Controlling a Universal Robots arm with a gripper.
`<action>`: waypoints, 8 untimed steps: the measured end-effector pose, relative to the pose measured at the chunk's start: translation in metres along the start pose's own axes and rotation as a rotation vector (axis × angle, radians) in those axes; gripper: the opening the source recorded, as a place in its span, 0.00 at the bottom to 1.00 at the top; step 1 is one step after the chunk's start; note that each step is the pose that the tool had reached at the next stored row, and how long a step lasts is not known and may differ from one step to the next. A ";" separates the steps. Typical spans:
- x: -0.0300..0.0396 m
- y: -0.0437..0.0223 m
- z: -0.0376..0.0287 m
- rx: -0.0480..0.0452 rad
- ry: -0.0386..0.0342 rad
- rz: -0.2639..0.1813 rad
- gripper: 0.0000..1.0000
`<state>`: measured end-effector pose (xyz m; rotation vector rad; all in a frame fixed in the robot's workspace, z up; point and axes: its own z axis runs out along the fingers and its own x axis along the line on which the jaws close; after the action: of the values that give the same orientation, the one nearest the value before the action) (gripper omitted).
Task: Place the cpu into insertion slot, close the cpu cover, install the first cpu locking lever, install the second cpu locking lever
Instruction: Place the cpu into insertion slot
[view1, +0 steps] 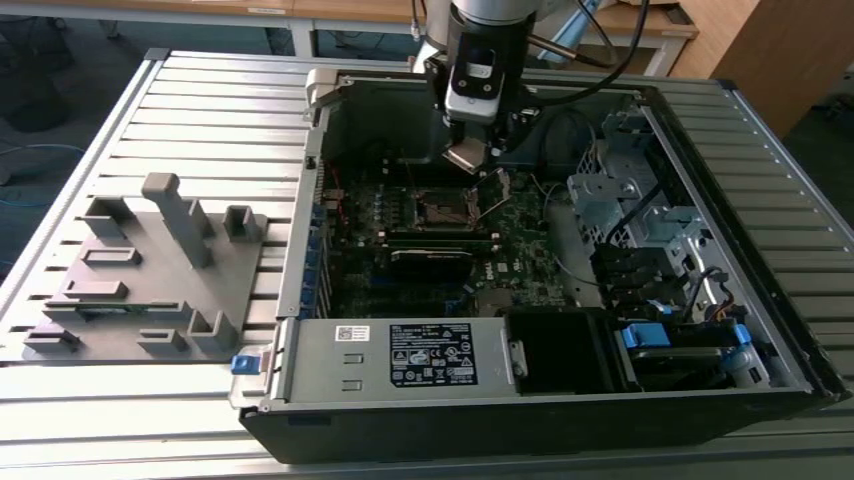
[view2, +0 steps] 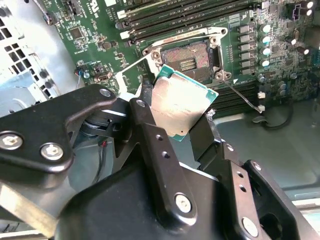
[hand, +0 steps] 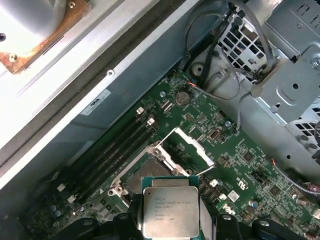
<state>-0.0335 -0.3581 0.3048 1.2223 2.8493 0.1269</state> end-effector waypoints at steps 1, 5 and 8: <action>0.0000 0.0000 0.0002 -0.0001 -0.0015 0.018 0.54; 0.0000 -0.0001 0.0007 0.0003 -0.0081 0.090 0.54; 0.0000 -0.0001 0.0013 0.0005 -0.0130 0.145 0.54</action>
<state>-0.0335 -0.3581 0.3035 1.4235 2.7481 0.1220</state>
